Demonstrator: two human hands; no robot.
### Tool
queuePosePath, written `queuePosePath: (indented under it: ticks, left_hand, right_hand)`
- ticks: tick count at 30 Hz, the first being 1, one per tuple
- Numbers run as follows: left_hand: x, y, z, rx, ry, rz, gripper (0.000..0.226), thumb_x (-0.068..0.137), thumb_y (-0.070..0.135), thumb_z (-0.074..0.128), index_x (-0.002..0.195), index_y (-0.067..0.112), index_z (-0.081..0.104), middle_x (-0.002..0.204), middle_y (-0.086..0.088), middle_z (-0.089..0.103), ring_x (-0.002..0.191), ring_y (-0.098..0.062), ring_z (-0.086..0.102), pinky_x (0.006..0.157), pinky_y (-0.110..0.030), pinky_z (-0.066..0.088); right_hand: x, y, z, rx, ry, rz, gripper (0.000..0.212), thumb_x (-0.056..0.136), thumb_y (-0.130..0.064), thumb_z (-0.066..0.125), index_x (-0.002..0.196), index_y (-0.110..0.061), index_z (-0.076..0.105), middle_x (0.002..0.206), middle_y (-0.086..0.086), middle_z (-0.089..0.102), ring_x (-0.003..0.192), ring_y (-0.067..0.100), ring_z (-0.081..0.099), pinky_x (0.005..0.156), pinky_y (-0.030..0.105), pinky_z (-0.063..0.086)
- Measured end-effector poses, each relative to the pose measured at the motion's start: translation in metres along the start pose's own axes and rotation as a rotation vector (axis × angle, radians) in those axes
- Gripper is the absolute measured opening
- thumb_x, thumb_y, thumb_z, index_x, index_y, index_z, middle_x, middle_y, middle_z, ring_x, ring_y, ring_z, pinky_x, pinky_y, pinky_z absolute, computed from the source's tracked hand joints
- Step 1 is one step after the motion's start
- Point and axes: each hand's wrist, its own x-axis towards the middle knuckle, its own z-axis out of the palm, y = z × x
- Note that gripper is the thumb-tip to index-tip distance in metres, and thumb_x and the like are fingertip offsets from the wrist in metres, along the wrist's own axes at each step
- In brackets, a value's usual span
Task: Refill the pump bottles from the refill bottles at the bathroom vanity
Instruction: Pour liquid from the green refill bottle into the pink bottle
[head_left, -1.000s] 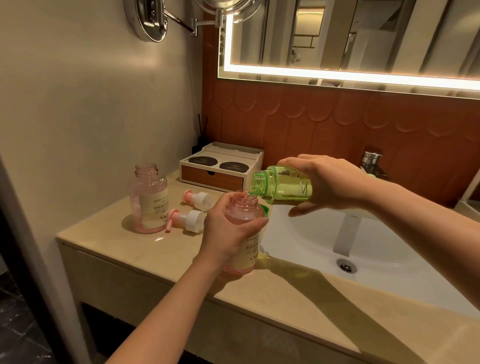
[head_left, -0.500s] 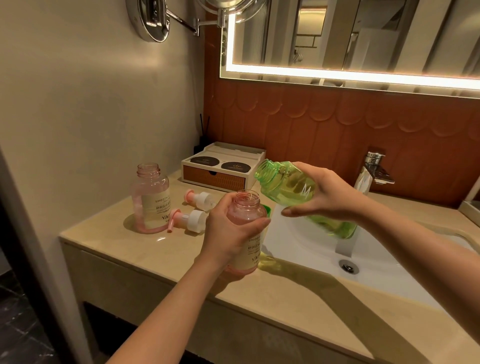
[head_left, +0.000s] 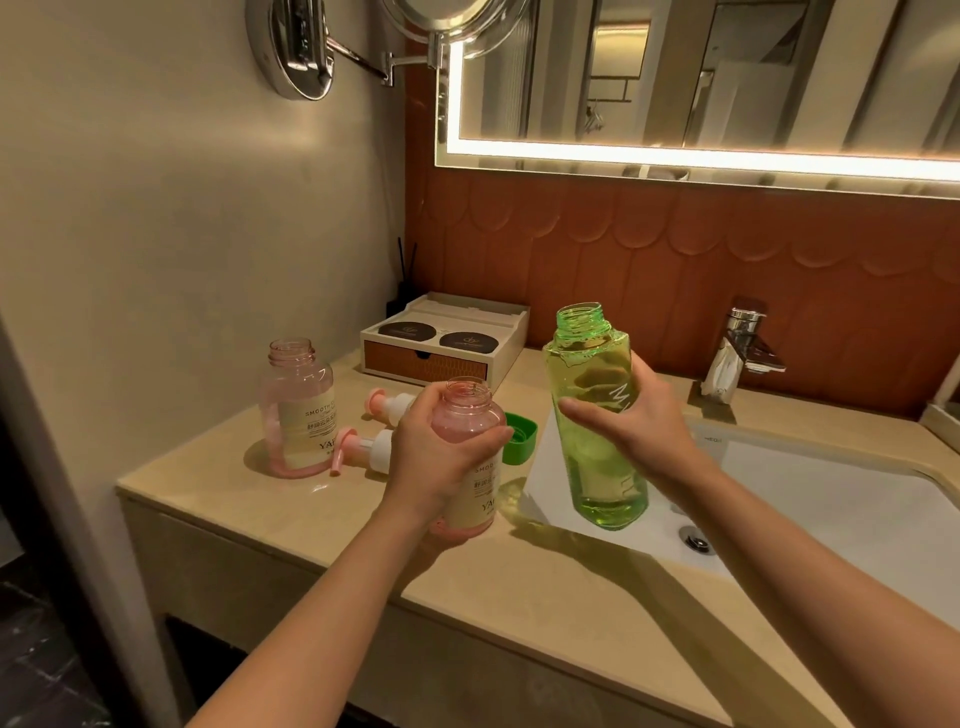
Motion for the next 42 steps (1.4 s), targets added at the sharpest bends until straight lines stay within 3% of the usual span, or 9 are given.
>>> queuePosePath:
  ticks: [4,8,13,20,26,32,35,38,42]
  left_hand:
    - [0.012,-0.006,-0.002,0.065,0.044,-0.020,0.046,0.070,0.025,0.079,0.106,0.027,0.050,0.094,0.021,0.048,0.086,0.000,0.049,0.072,-0.023,0.042]
    - [0.026,-0.018,-0.006,0.120,0.079,-0.062,0.054,0.063,0.041,0.079,0.108,0.033,0.051,0.120,-0.002,0.055,0.110,-0.023,0.052,0.084,-0.040,0.049]
    - [0.038,-0.022,-0.007,0.101,0.108,-0.063,0.050,0.068,0.030,0.080,0.110,0.024,0.052,0.115,-0.001,0.059,0.107,-0.020,0.055,0.069,-0.023,0.042]
    - [0.059,-0.031,-0.008,0.148,0.151,-0.086,0.063,0.067,0.039,0.078,0.121,0.020,0.052,0.123,-0.004,0.057,0.118,-0.028,0.050,0.090,-0.046,0.048]
    - [0.065,-0.031,-0.011,0.104,0.157,-0.038,0.080,0.068,0.033,0.080,0.135,0.025,0.038,0.137,-0.005,0.048,0.125,-0.024,0.045,0.096,-0.039,0.042]
    - [0.062,-0.029,-0.015,0.082,0.182,0.005,0.115,0.049,0.091,0.047,0.137,0.018,0.031,0.139,-0.007,0.044,0.124,-0.020,0.046,0.099,-0.036,0.041]
    - [0.058,-0.029,-0.024,0.132,0.256,0.058,0.096,0.064,0.083,0.037,0.134,0.017,0.036,0.137,-0.008,0.046,0.124,-0.019,0.046,0.098,-0.033,0.041]
    - [0.045,-0.025,-0.043,0.305,0.296,0.214,0.075,0.077,0.068,0.033,0.131,0.016,0.042,0.133,-0.006,0.047,0.119,-0.014,0.044,0.089,-0.015,0.036]
    - [0.034,-0.032,-0.083,0.560,0.370,0.429,0.064,0.086,0.062,0.039,0.128,0.014,0.048,0.136,-0.011,0.045,0.124,-0.019,0.038,0.100,-0.034,0.030]
  right_hand:
    - [-0.003,0.003,0.004,0.060,0.027,0.008,0.065,0.054,-0.041,0.073,0.112,-0.024,0.051,0.099,-0.009,0.064,0.090,0.005,0.061,0.064,0.011,0.049]
    - [-0.007,0.006,0.011,0.089,0.029,0.033,0.064,0.054,-0.040,0.072,0.112,-0.025,0.050,0.100,-0.008,0.063,0.091,0.005,0.060,0.066,0.014,0.045]
    - [-0.009,0.013,0.018,0.137,0.047,0.053,0.044,0.064,-0.026,0.076,0.098,-0.035,0.050,0.093,-0.016,0.061,0.078,-0.008,0.061,0.058,0.004,0.046]
    - [-0.010,0.011,0.029,0.157,0.099,0.057,0.059,0.052,-0.042,0.073,0.106,-0.031,0.052,0.096,-0.014,0.064,0.086,0.000,0.062,0.067,0.013,0.047]
    - [-0.009,0.011,0.045,0.173,0.109,0.073,0.060,0.052,-0.046,0.073,0.106,-0.033,0.051,0.099,-0.012,0.063,0.093,0.006,0.061,0.078,0.024,0.050]
    - [-0.009,0.010,0.061,0.184,0.122,0.050,0.058,0.051,-0.046,0.073,0.103,-0.033,0.052,0.099,-0.010,0.064,0.094,0.008,0.061,0.081,0.026,0.050]
    - [-0.009,0.007,0.069,0.174,0.115,0.050,0.072,0.052,-0.048,0.078,0.115,-0.025,0.051,0.103,-0.008,0.063,0.097,0.010,0.061,0.083,0.028,0.050]
    - [-0.008,0.008,0.075,0.148,0.121,0.048,0.084,0.053,-0.048,0.080,0.124,-0.017,0.050,0.107,-0.004,0.063,0.099,0.012,0.060,0.085,0.030,0.051]
    - [-0.008,0.009,0.081,0.141,0.125,0.047,0.089,0.052,-0.051,0.080,0.127,-0.016,0.048,0.112,-0.001,0.062,0.102,0.014,0.060,0.088,0.034,0.051]
